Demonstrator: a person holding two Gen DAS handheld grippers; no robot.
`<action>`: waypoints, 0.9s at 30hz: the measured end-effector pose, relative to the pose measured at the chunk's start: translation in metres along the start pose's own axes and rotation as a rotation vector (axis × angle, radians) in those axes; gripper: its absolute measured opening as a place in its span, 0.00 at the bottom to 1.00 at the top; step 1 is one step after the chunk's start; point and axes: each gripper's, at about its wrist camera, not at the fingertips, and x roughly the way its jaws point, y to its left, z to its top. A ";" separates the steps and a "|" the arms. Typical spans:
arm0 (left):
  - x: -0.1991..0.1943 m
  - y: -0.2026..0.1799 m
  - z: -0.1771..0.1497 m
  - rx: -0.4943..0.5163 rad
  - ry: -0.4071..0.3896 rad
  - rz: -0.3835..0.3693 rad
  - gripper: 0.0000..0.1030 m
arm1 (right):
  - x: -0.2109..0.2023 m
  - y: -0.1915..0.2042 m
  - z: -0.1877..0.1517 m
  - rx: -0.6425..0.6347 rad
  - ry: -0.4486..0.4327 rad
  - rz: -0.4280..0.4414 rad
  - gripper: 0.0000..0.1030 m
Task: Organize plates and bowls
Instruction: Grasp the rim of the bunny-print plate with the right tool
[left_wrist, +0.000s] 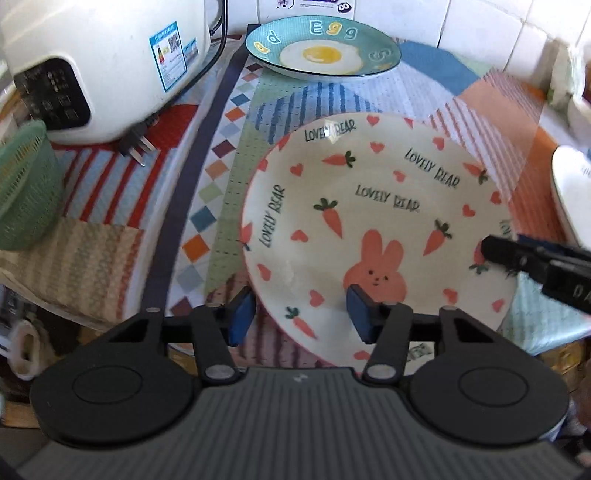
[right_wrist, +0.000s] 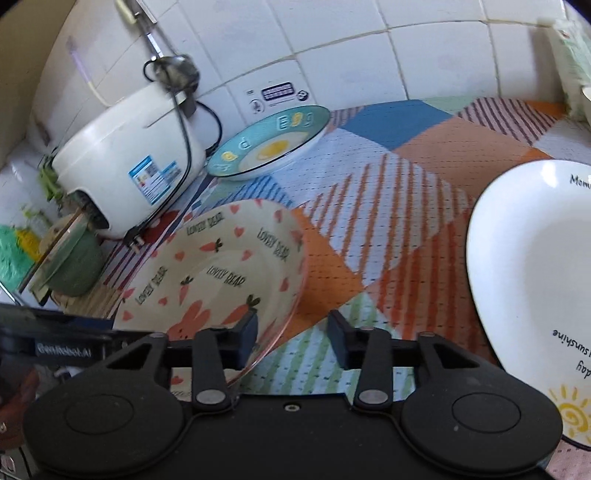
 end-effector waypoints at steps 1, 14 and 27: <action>0.001 0.005 0.001 -0.037 0.006 -0.018 0.52 | 0.000 -0.001 0.001 0.002 0.005 -0.002 0.38; 0.004 0.007 0.000 -0.126 -0.010 -0.008 0.50 | 0.014 -0.008 0.006 0.151 0.100 0.108 0.15; -0.005 0.011 -0.009 -0.158 -0.046 -0.028 0.34 | 0.013 -0.019 0.011 0.071 0.102 0.194 0.19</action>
